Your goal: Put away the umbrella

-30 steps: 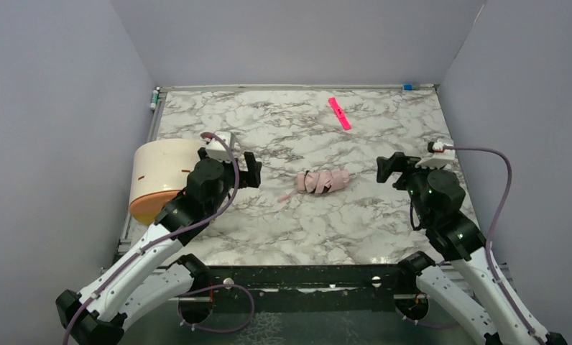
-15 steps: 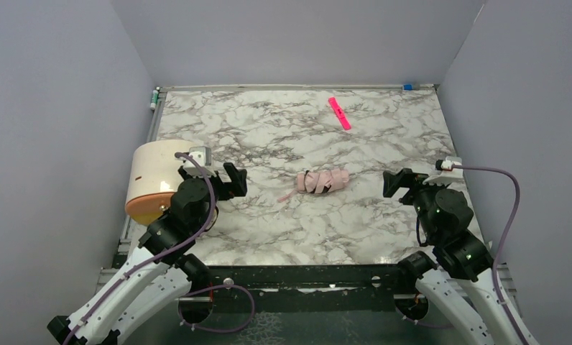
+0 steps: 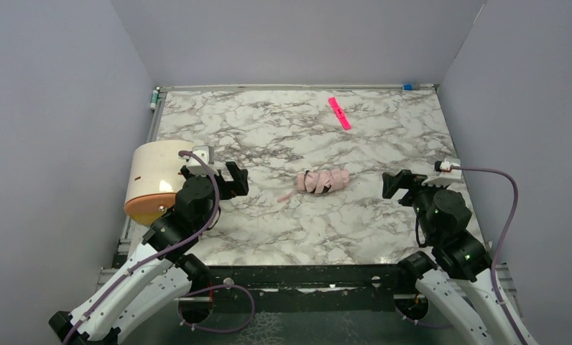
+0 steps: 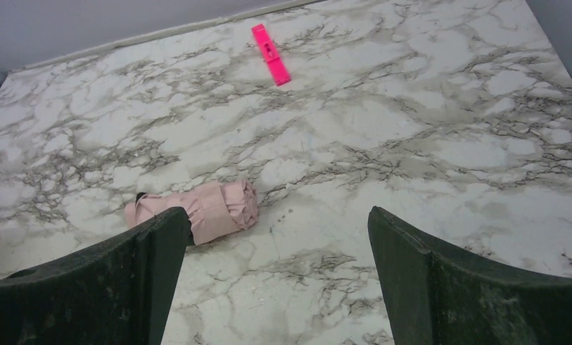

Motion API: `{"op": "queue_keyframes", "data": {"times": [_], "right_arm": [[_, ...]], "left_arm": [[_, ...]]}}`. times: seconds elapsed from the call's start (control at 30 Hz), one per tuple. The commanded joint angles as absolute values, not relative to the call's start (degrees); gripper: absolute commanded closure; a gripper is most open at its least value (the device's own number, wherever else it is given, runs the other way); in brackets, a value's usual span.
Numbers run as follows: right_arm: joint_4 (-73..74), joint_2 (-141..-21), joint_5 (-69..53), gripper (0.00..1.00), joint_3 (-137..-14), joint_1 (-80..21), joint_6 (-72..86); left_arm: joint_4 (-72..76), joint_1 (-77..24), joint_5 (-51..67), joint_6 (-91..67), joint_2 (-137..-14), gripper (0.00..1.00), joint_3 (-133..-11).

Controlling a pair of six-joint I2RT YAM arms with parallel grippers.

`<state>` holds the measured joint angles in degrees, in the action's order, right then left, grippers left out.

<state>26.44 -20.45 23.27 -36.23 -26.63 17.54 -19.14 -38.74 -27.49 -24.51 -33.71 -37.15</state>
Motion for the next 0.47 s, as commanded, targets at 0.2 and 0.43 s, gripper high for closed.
{"op": "queue_keyframes", "data": {"times": [0.2,0.43], "right_arm": [[25.99,-18.90,24.96,0.00,-34.94,-26.89,18.06],[25.54,-18.85,25.81,0.00,-34.64,-26.89,18.31]], "left_arm": [[-21.25,-38.88,-29.85,-24.82,-34.98,0.01,-35.66],[-21.53,-39.04,-30.63,-24.78,-36.39,0.01,-36.01]]}}
